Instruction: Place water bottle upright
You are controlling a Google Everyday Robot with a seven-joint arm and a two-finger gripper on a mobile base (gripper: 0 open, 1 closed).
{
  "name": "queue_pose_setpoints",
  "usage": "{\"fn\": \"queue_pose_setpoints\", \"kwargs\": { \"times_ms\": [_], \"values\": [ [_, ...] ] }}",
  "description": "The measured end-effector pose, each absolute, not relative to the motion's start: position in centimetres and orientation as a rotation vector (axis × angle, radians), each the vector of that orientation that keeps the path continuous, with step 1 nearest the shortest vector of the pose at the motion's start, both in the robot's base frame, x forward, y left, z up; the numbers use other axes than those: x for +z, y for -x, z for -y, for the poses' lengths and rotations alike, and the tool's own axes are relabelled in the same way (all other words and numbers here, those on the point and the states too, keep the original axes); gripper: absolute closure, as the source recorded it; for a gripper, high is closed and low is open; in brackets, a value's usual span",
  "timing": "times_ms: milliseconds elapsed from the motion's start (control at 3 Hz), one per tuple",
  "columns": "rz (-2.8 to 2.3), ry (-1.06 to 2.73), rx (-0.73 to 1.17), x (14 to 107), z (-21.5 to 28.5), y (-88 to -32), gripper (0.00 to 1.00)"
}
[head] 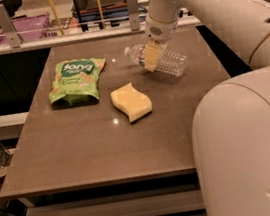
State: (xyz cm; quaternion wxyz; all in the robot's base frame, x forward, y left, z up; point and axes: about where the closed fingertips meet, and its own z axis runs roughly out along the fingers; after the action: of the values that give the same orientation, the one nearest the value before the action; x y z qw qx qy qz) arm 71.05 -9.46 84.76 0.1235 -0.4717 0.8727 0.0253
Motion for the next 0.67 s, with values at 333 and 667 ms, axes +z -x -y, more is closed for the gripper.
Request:
{"fn": "queue_pose_setpoints", "kwargs": {
  "times_ms": [333,667],
  "values": [
    [-2.493,1.343,0.09,86.1,10.3,-69.8,1.0],
    [-2.454,1.303,0.094,87.2,11.4,-68.0,1.0]
  ]
}}
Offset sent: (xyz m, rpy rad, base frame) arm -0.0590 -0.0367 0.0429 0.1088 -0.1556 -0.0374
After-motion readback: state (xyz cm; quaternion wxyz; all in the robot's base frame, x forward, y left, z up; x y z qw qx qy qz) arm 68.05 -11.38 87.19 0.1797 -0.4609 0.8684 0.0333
